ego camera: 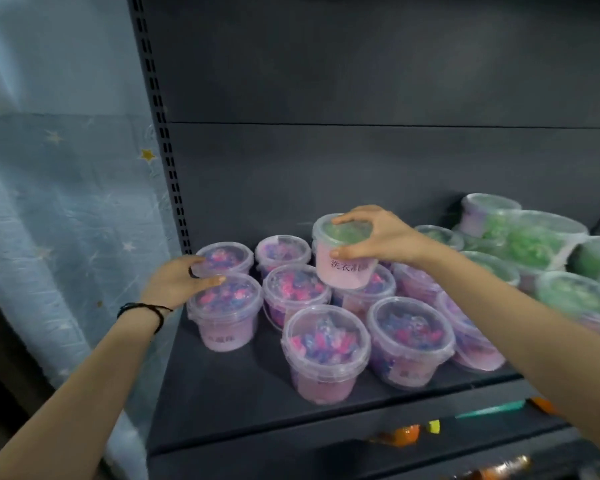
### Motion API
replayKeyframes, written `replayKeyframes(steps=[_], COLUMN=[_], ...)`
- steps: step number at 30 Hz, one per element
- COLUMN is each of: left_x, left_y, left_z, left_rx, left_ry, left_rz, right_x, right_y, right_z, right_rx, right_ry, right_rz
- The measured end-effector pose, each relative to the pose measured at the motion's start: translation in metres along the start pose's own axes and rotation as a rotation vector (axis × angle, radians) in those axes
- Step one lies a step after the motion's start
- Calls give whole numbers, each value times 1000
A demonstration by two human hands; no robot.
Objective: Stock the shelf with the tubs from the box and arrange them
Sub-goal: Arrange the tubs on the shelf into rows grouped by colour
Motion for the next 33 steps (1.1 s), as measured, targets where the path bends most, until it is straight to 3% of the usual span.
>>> replayKeyframes(steps=[3,8,12,16,23,27,33], left_x=[-32,-103,-128,-126,-119,-122,-126], left_y=[-50,-160,-230,-266,-274,-283,-292], left_z=[-12,-108,-192,-244,-255,-253,-255], left_rx=[137,135,265,428,504,508,515], left_ry=[-167,-98,-134,-137,-122,-110,-172], left_rz=[-190,-531,-657,-539,-403,-330,-311], right_x=[-18,-52,-85,-126,-175,-179,-177], right_y=[-21,-58,-94,-143,-222,-235,-254], right_z=[11,38,68,111,140,137,114], right_rx=[40,118,116,144,85,123,-184], right_ry=[-50,-148,-280,-290,21,106,251], right_rz=[-4,22,31,37,78,167,208])
Point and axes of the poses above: each hand's wrist, its own x-axis towards the middle knuckle, its own z-axis out of the back of the hand, y = z × x, the point moved 4 cm from there along x, towards the middle knuckle, and after that the axes turned 8 degrees about y, right-handed, at the moved point
